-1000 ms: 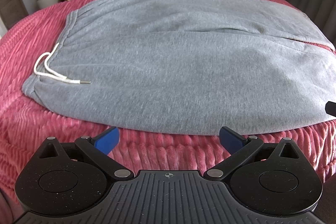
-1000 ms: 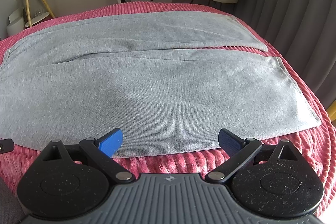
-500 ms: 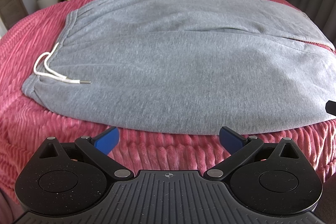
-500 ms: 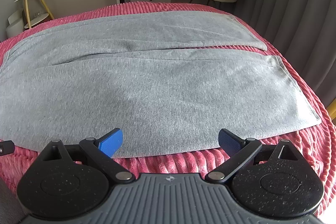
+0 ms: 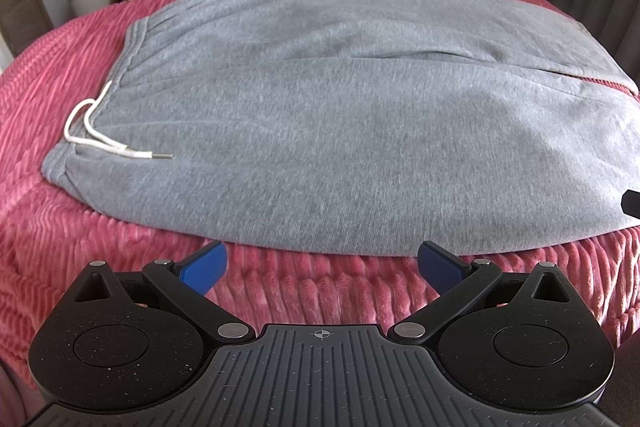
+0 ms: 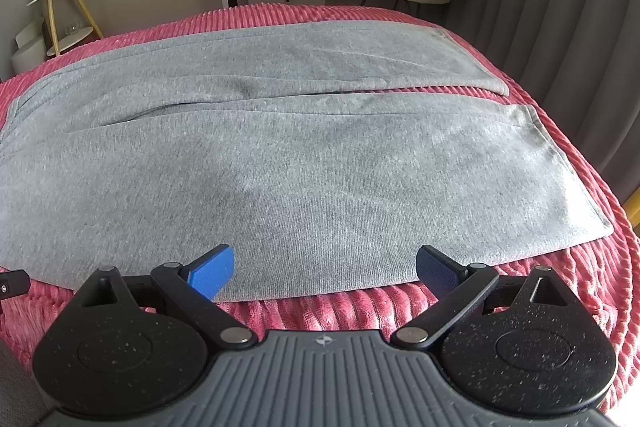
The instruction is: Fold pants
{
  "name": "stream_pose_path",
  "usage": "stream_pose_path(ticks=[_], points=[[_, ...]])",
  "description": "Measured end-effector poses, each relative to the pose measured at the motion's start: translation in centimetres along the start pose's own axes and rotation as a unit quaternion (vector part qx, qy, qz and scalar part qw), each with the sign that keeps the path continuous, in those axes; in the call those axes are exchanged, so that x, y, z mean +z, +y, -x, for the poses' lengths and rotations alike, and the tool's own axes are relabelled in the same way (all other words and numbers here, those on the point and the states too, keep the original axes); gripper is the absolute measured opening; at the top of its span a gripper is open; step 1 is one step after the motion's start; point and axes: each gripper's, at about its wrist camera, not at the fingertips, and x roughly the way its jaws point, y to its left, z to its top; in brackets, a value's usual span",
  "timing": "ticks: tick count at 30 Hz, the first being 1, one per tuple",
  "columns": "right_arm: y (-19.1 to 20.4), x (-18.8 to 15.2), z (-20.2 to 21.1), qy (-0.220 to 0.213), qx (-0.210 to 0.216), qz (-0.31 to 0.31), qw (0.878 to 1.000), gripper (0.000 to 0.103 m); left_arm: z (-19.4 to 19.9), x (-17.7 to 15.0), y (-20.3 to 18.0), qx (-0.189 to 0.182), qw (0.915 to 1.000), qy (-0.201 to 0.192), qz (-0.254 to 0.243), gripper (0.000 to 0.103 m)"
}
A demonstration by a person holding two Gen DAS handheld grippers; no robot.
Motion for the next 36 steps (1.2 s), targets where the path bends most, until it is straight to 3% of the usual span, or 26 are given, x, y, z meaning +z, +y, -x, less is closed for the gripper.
stream_pose_path(ticks=[36], points=[[-0.03, -0.02, -0.11, 0.005, -0.001, -0.002, 1.0, 0.098, -0.26, 0.03, 0.04, 0.0, 1.0, 0.008, 0.0, 0.103]])
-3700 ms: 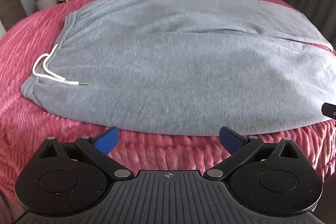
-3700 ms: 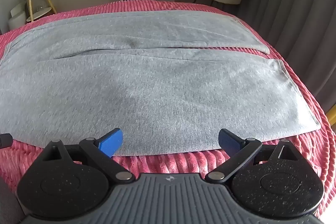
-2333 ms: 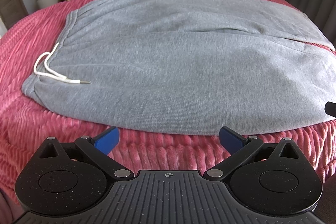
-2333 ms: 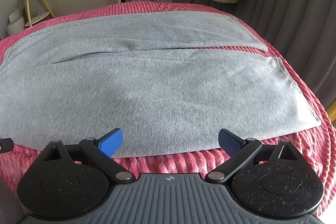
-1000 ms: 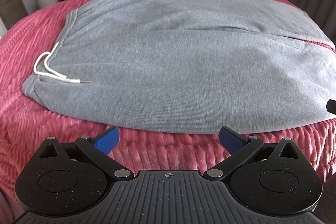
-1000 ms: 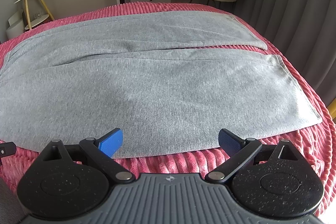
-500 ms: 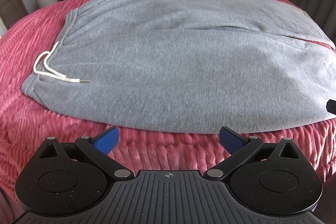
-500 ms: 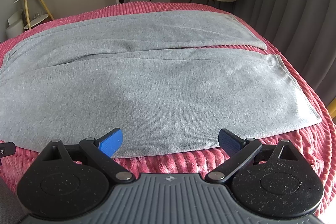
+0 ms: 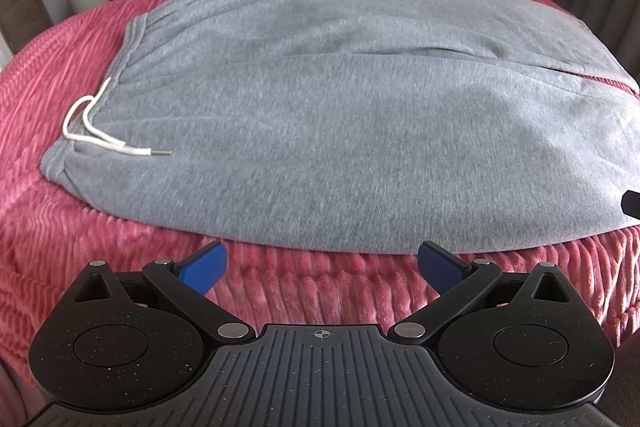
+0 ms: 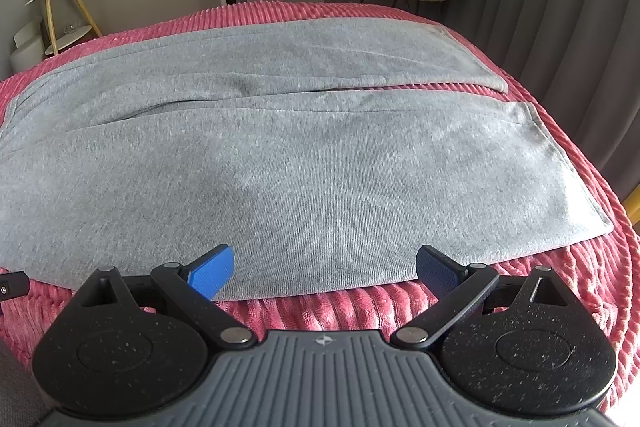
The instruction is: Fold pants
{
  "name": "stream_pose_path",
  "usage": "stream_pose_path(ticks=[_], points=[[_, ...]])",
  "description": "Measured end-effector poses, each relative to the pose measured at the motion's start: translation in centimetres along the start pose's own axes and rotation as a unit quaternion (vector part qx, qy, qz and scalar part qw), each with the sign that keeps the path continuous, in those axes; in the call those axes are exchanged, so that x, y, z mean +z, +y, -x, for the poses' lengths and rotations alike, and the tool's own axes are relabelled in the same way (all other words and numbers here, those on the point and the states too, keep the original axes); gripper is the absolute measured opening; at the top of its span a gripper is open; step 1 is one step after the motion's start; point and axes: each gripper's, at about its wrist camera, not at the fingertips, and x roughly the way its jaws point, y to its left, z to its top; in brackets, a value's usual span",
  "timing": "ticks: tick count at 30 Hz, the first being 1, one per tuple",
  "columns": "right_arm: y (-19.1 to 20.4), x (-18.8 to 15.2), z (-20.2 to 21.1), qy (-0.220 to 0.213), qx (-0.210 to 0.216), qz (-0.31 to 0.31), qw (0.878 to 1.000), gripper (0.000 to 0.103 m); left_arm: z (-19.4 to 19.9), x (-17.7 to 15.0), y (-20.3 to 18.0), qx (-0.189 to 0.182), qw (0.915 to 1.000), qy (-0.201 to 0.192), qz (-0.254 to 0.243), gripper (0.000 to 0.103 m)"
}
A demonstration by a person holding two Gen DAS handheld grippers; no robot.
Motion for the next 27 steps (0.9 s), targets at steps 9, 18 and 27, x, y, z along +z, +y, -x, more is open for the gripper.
stream_pose_path(ticks=[9, 18, 27], points=[[-0.02, 0.16, -0.24, 0.005, -0.002, -0.001, 1.0, 0.098, -0.12, 0.04, -0.05, 0.0, 1.0, 0.003, 0.0, 0.103], [0.06, 0.12, -0.44, 0.009, -0.002, 0.001, 1.0, 0.098, -0.16, 0.07, -0.1, 0.001, 1.0, 0.003, 0.0, 0.103], [-0.02, 0.1, -0.51, 0.01, 0.001, -0.002, 1.0, 0.098, -0.28, 0.01, -0.15, 0.002, 1.0, 0.005, -0.003, 0.103]])
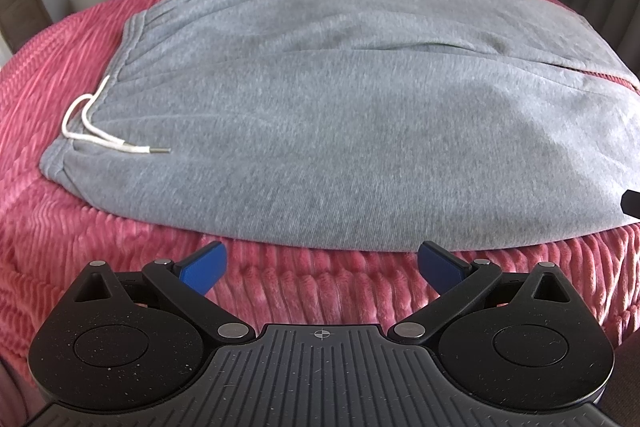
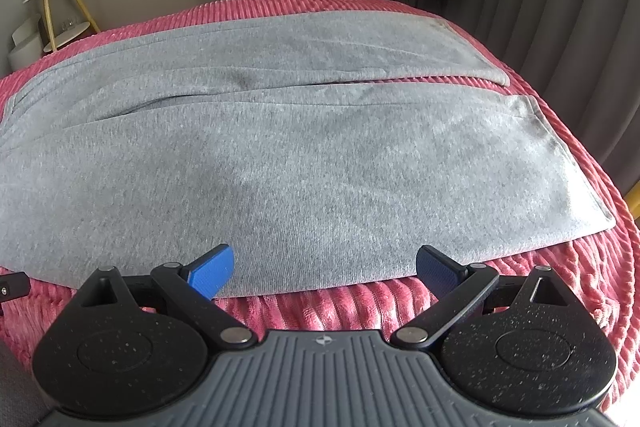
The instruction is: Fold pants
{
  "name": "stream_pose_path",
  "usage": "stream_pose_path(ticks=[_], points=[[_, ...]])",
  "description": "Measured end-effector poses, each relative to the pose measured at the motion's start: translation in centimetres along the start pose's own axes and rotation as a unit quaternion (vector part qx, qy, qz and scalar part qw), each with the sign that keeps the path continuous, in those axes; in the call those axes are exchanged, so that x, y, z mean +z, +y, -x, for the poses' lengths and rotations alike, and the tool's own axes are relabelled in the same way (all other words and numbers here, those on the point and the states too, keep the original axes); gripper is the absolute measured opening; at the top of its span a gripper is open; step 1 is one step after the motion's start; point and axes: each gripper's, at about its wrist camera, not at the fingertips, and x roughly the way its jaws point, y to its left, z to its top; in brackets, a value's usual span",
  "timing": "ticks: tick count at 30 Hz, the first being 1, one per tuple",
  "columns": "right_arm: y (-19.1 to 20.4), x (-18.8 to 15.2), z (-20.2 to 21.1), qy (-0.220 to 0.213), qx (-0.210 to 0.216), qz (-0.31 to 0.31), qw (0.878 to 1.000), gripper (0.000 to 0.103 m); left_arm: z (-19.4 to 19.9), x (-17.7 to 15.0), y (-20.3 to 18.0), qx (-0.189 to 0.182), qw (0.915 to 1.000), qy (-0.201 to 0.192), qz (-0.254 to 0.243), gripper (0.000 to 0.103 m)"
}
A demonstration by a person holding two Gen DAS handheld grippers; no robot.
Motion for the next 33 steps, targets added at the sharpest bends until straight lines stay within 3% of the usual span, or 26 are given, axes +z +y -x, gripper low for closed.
stream_pose_path(ticks=[24, 33], points=[[0.5, -0.2, 0.1, 0.003, 0.005, 0.008, 1.0, 0.098, 0.0, 0.1, 0.2, -0.002, 1.0, 0.007, 0.002, 0.103], [-0.6, 0.0, 1.0, -0.015, 0.035, -0.016, 0.999, 0.098, 0.0, 0.4, 0.3, -0.005, 0.9999, 0.013, 0.009, 0.103]])
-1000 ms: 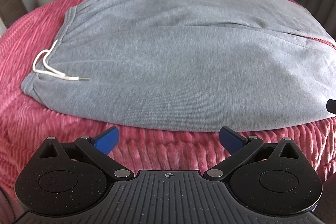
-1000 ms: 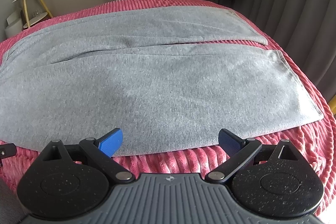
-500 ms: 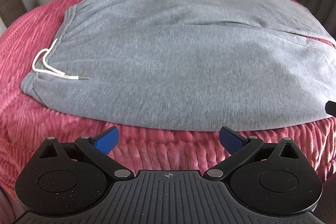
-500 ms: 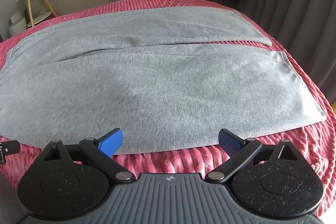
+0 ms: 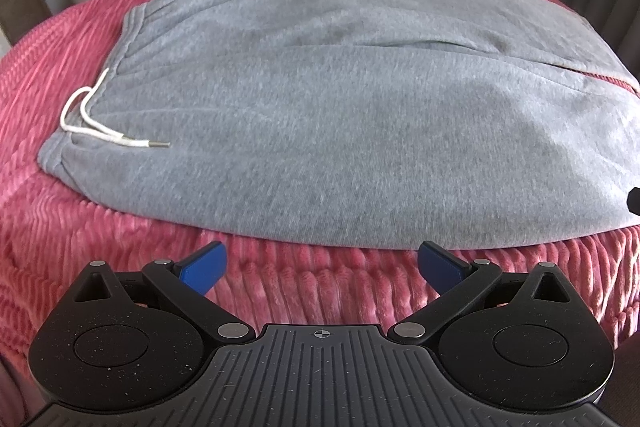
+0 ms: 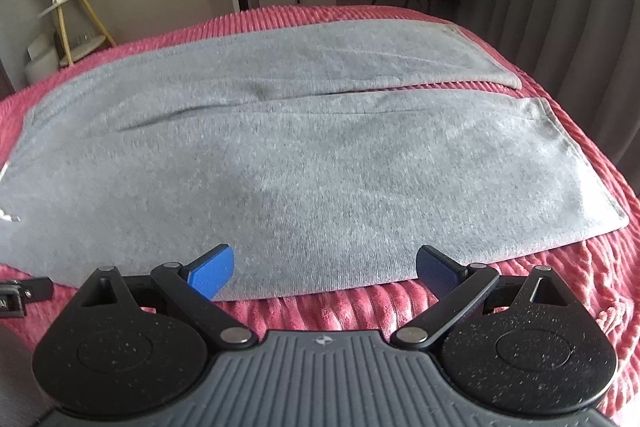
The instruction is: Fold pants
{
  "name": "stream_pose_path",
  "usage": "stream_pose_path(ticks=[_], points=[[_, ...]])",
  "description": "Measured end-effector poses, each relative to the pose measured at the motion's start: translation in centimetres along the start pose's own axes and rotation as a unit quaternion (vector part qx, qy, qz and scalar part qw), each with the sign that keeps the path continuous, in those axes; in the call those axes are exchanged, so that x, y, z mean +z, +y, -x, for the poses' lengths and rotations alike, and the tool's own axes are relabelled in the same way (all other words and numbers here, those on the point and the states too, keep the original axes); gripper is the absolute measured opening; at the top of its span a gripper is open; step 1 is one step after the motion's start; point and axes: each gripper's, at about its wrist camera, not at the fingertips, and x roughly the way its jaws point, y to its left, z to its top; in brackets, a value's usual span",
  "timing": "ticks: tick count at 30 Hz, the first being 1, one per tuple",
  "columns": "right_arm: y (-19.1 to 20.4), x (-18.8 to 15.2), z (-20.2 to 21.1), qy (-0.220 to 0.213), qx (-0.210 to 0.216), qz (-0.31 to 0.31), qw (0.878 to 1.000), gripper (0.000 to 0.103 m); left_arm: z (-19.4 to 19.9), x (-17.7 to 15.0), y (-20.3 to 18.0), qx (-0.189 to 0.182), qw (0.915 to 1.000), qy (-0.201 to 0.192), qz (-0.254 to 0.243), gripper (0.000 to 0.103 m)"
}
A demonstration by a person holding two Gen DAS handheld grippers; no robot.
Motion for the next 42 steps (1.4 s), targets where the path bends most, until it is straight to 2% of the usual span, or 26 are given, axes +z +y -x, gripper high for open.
stream_pose_path(ticks=[7, 13, 18, 23, 26, 29, 31, 34, 37, 39, 41, 42], points=[[-1.0, 0.4, -0.4, 0.019, 0.005, -0.032, 0.999, 0.098, -0.5, 0.3, -0.5, 0.016, 0.9998, 0.007, -0.012, 0.103], [-0.9, 0.4, -1.0, 0.023, -0.001, -0.028, 0.999, 0.098, -1.1, 0.4, -0.8, 0.024, 0.9994, 0.009, -0.023, 0.103], [-0.6, 0.6, -1.2, 0.027, -0.002, -0.018, 0.999, 0.098, -0.9, 0.6, -0.5, 0.015, 0.9997, 0.007, -0.02, 0.103], [-1.1, 1.8, -0.8, 0.031, 0.038, -0.022, 0.999, 0.098, -0.4, 2.1, 0.3, 0.022, 0.9996, -0.017, 0.011, 0.103], [-2.2, 4.8, -2.0, 0.026, 0.045, -0.033, 0.998, 0.098, -0.7, 4.9, 0.9, 0.05, 0.997, -0.038, 0.045, 0.103], [-4.4, 9.7, -3.9, -0.001, 0.056, -0.071, 0.996, 0.098, -1.4, 8.9, 1.8, 0.043, 0.9923, -0.047, 0.106, 0.103], [-5.8, 13.2, -5.7, -0.021, 0.052, -0.109, 0.992, 0.098, -2.3, 11.8, 2.5, 0.045, 0.9857, -0.049, 0.155, 0.103], [-6.7, 19.0, -10.5, 0.007, 0.06, -0.12, 0.991, 0.098, -4.3, 14.8, 2.9, 0.077, 0.9745, -0.053, 0.204, 0.103], [-7.3, 24.1, -16.1, 0.038, 0.048, -0.157, 0.986, 0.098, -7.0, 15.2, 3.4, 0.124, 0.9661, -0.083, 0.211, 0.103], [-7.9, 27.3, -19.9, 0.057, 0.016, -0.205, 0.977, 0.097, -8.8, 14.7, 4.1, 0.15, 0.9624, -0.095, 0.205, 0.103], [-8.1, 29.9, -23.2, 0.066, -0.001, -0.219, 0.973, 0.095, -10.3, 14.8, 5.5, 0.159, 0.9606, -0.094, 0.207, 0.103], [-8.0, 31.2, -24.9, 0.069, -0.017, -0.214, 0.974, 0.09, -10.7, 15.0, 6.4, 0.153, 0.9607, -0.093, 0.212, 0.103]])
